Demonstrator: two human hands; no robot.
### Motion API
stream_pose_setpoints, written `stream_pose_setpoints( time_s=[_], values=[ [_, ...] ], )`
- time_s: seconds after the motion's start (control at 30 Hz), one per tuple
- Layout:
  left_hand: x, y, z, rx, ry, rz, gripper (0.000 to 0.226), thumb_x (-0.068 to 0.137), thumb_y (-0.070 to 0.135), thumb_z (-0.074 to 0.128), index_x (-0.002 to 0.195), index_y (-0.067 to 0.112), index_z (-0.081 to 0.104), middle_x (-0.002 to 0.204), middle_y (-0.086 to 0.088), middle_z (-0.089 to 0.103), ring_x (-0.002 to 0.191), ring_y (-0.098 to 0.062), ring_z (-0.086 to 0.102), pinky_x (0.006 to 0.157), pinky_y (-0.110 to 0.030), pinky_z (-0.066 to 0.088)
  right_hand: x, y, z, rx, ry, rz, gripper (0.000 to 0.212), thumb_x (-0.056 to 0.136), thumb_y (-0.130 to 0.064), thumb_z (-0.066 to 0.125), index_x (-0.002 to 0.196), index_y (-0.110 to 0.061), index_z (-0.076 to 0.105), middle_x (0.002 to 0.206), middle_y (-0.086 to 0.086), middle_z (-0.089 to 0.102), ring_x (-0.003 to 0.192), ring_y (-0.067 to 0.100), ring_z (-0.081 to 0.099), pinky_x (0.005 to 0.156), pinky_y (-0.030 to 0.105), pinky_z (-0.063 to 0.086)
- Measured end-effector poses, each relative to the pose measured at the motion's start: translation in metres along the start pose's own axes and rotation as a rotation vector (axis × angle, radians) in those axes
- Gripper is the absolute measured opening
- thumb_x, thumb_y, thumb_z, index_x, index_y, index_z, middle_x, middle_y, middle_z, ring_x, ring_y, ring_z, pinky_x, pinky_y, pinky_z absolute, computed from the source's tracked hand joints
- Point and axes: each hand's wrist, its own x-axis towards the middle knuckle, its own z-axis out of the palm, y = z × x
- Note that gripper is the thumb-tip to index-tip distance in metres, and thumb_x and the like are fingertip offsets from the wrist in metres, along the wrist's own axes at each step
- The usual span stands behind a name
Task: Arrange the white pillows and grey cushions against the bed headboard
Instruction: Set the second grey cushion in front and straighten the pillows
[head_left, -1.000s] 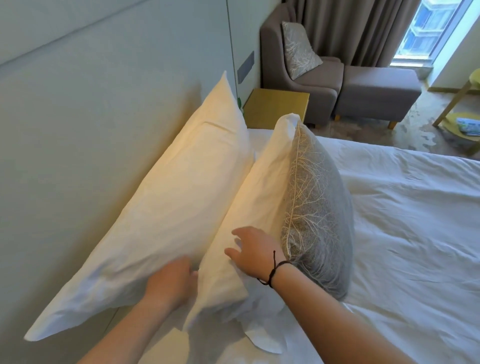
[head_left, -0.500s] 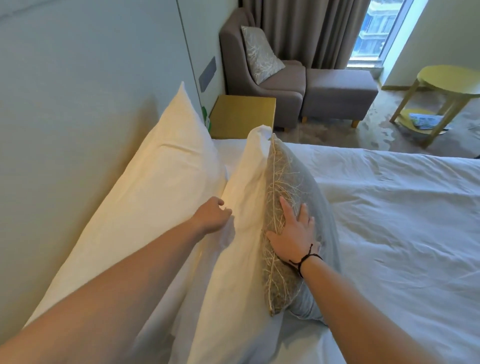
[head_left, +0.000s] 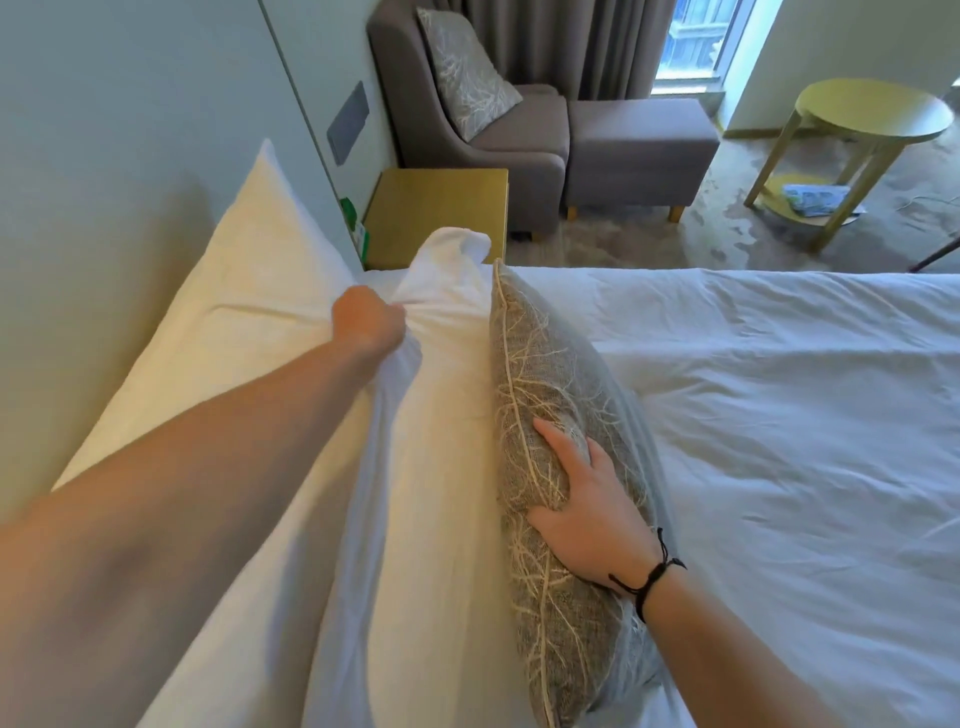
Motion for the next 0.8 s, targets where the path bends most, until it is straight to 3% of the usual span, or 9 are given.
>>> stream_pose_setpoints(
  time_s=[0.03, 0.07, 0.17, 0.33, 0.43, 0.57, 0.7, 0.8],
  values=[
    [0.007, -0.009, -0.011, 0.062, 0.046, 0.003, 0.042, 0.097, 0.03, 0.057, 0.111, -0.008, 0.063, 0.116, -0.025, 0.065, 0.107, -0.041, 0.061, 0.079, -0.039, 0.044, -0.002, -0.001, 0.0, 0.001, -0.003, -0.007, 0.089, 0.078, -0.033, 0.064, 0.127, -0.079, 0.006, 0.161, 0.002, 0.002, 0.098, 0.022, 0.066, 0.067, 0.034, 0.058],
    [0.012, -0.019, -0.02, 0.13, 0.074, -0.002, 0.041, 0.098, 0.029, 0.054, 0.11, -0.009, 0.063, 0.116, -0.026, 0.065, 0.107, -0.042, 0.061, 0.081, -0.039, 0.044, -0.003, -0.001, 0.002, -0.003, 0.0, -0.01, 0.088, 0.077, -0.035, 0.063, 0.127, -0.08, 0.005, 0.161, 0.001, 0.004, 0.107, 0.026, 0.063, 0.073, 0.038, 0.058],
    [0.012, -0.035, -0.03, 0.26, 0.037, 0.022, 0.037, 0.099, 0.027, 0.051, 0.101, -0.008, 0.062, 0.109, -0.027, 0.065, 0.102, -0.042, 0.061, 0.074, -0.036, 0.041, -0.004, -0.008, 0.011, -0.028, 0.041, 0.031, 0.085, 0.071, -0.047, 0.059, 0.125, -0.081, 0.003, 0.161, -0.001, 0.007, 0.14, 0.03, 0.032, 0.1, 0.059, 0.043],
    [0.009, -0.016, -0.017, 0.231, -0.075, 0.103, 0.029, 0.094, 0.018, 0.056, 0.115, -0.002, 0.054, 0.115, -0.021, 0.062, 0.103, -0.038, 0.06, 0.074, -0.036, 0.044, 0.004, -0.018, 0.03, -0.115, 0.176, 0.094, 0.09, 0.061, -0.077, 0.05, 0.132, -0.074, -0.005, 0.155, 0.0, 0.024, 0.141, 0.026, 0.027, 0.11, 0.064, 0.023],
    [0.013, -0.008, -0.01, 0.07, -0.138, 0.112, 0.049, 0.091, 0.02, 0.061, 0.133, 0.013, 0.036, 0.119, -0.015, 0.057, 0.101, -0.034, 0.056, 0.075, -0.038, 0.044, 0.009, -0.014, 0.031, -0.083, 0.215, 0.122, 0.1, 0.056, -0.089, 0.045, 0.136, -0.069, -0.011, 0.149, -0.005, 0.028, 0.138, 0.023, 0.029, 0.11, 0.061, 0.024],
    [0.032, 0.009, -0.002, 0.038, -0.206, 0.21, 0.057, 0.088, 0.029, 0.064, 0.138, 0.029, 0.037, 0.128, -0.015, 0.051, 0.101, -0.031, 0.053, 0.08, -0.038, 0.046, 0.014, -0.007, 0.03, -0.056, 0.219, 0.136, 0.1, 0.055, -0.082, 0.049, 0.134, -0.072, -0.011, 0.146, -0.008, 0.026, 0.136, 0.02, 0.028, 0.11, 0.062, 0.023],
    [0.056, 0.036, 0.007, 0.088, -0.272, 0.278, 0.053, 0.087, 0.035, 0.065, 0.138, 0.034, 0.049, 0.145, -0.017, 0.038, 0.129, -0.033, 0.044, 0.106, -0.042, 0.042, 0.019, -0.008, 0.034, -0.035, 0.224, 0.139, 0.098, 0.053, -0.075, 0.051, 0.131, -0.075, -0.009, 0.146, -0.01, 0.024, 0.137, 0.019, 0.024, 0.112, 0.065, 0.014],
    [0.075, 0.057, 0.009, -0.056, -0.27, 0.271, 0.055, 0.086, 0.021, 0.068, 0.139, 0.025, 0.054, 0.15, -0.011, 0.043, 0.129, -0.027, 0.049, 0.094, -0.03, 0.044, 0.022, -0.005, 0.035, -0.032, 0.228, 0.13, 0.098, 0.051, -0.072, 0.05, 0.13, -0.076, -0.008, 0.145, -0.01, 0.024, 0.137, 0.019, 0.023, 0.112, 0.066, 0.012]
  ],
)
